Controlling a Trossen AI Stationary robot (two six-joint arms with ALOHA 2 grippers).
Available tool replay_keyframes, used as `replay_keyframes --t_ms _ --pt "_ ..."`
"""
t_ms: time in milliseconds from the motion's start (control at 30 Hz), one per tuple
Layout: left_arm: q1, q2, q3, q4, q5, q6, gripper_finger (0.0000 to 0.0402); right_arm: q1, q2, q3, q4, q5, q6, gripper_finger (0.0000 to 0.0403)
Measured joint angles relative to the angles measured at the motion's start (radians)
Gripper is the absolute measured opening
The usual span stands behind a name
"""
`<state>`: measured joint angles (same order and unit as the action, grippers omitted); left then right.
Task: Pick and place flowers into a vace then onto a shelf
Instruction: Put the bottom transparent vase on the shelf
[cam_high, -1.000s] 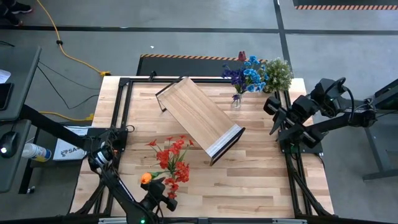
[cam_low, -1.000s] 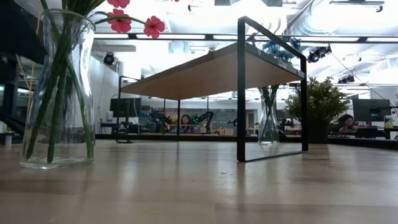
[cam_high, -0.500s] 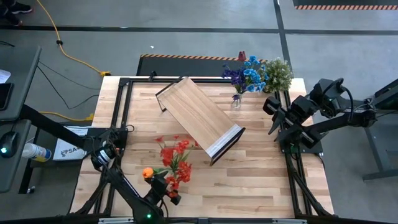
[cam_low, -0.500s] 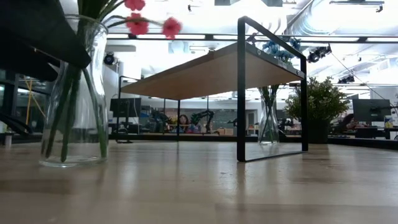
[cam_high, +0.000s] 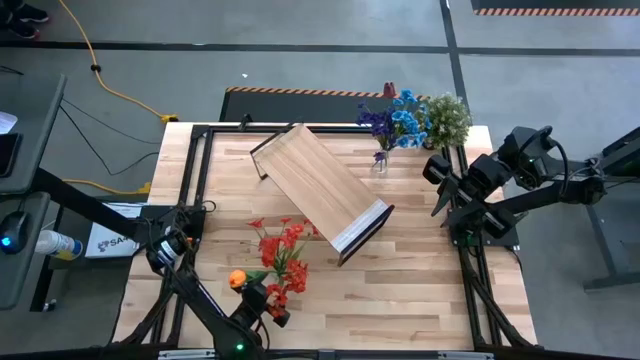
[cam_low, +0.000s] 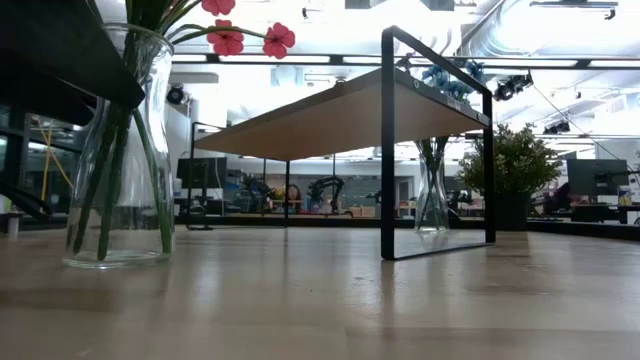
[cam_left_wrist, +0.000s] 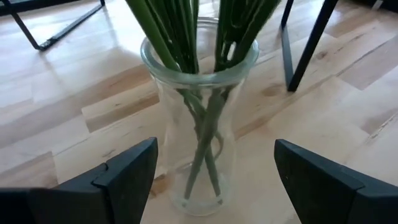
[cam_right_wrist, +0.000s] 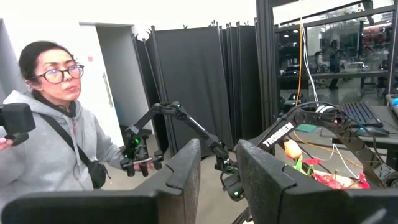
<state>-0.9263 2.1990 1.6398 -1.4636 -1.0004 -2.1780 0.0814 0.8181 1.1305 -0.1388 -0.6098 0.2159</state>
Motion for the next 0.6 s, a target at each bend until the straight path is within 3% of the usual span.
replay_keyframes --t_ms 600 --pt "0.077 0.0 0.0 -0.012 -0.016 0.087 0.0353 0.0 0.0 0.0 -0.023 0.001 -0.008 0.0098"
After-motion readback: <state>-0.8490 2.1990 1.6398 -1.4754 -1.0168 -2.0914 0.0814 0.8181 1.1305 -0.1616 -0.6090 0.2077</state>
